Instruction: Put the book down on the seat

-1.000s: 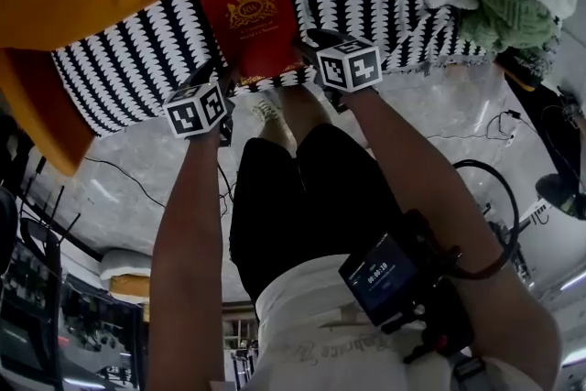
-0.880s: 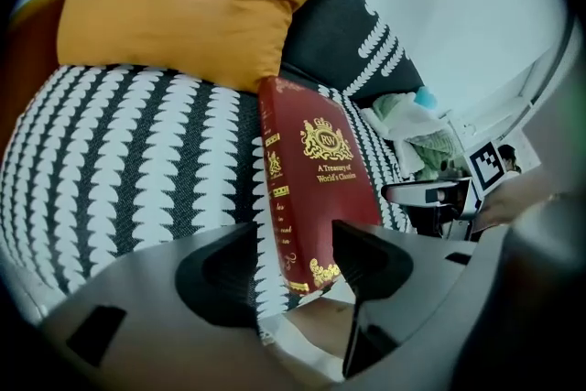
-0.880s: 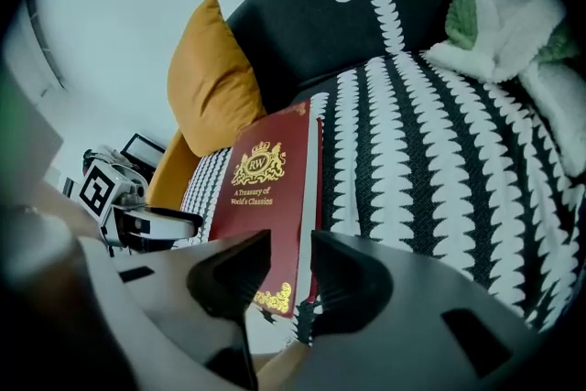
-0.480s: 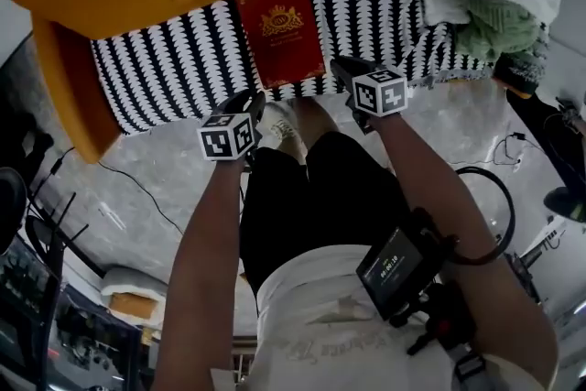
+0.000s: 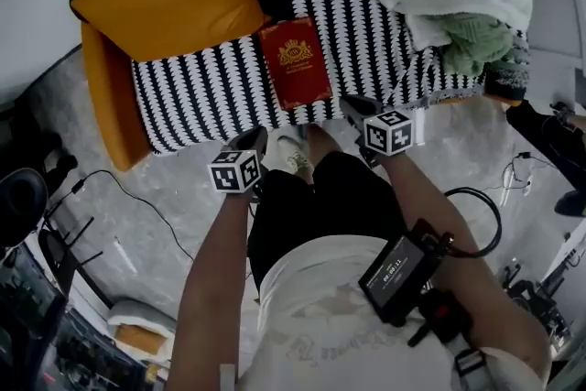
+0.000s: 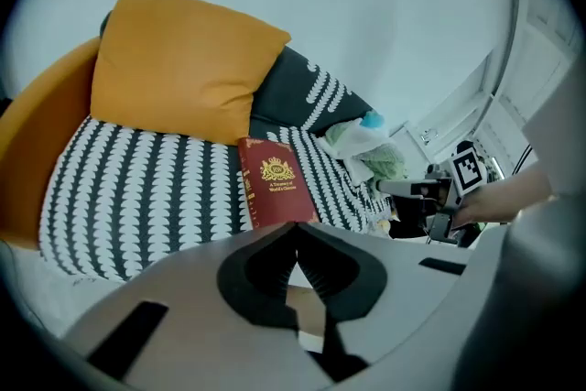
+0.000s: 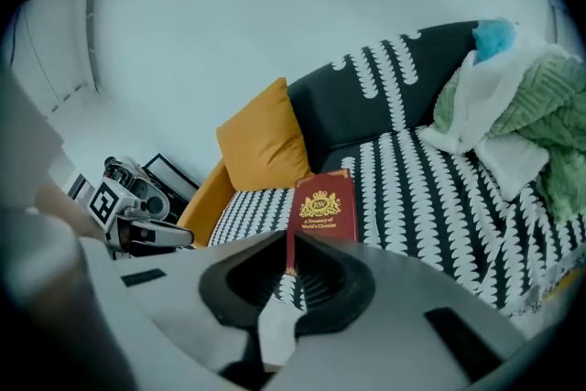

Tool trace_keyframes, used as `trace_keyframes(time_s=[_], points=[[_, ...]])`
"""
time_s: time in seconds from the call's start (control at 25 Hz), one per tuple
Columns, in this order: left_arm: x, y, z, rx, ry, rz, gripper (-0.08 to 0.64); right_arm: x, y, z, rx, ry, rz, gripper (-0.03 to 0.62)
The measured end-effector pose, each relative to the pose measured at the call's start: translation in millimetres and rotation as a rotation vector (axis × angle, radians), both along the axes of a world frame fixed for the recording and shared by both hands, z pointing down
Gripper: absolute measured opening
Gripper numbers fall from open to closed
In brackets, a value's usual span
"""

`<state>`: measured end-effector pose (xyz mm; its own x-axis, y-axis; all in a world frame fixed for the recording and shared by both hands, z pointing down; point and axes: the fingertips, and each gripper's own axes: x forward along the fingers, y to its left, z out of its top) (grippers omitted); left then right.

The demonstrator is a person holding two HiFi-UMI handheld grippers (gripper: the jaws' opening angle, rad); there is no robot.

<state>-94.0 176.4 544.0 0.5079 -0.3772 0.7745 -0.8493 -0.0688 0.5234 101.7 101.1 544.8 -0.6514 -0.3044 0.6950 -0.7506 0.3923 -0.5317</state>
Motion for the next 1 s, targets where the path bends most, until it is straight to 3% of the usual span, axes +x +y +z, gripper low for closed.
trace_keyframes(time_s=[0.32, 0.68, 1.0], points=[[1, 32, -49, 0.074, 0.026, 0.066, 0.012, -6, 10, -68, 0.122, -0.054, 0.01, 0.021], [-2, 63, -104, 0.175, 0.031, 0.031, 0.011, 5, 46, -130, 0.171, -0.068, -0.005, 0.015], [-6, 70, -152, 0.282, 0.024, 0.003, 0.012, 2, 57, -187, 0.27, -0.123, -0.039, 0.015]])
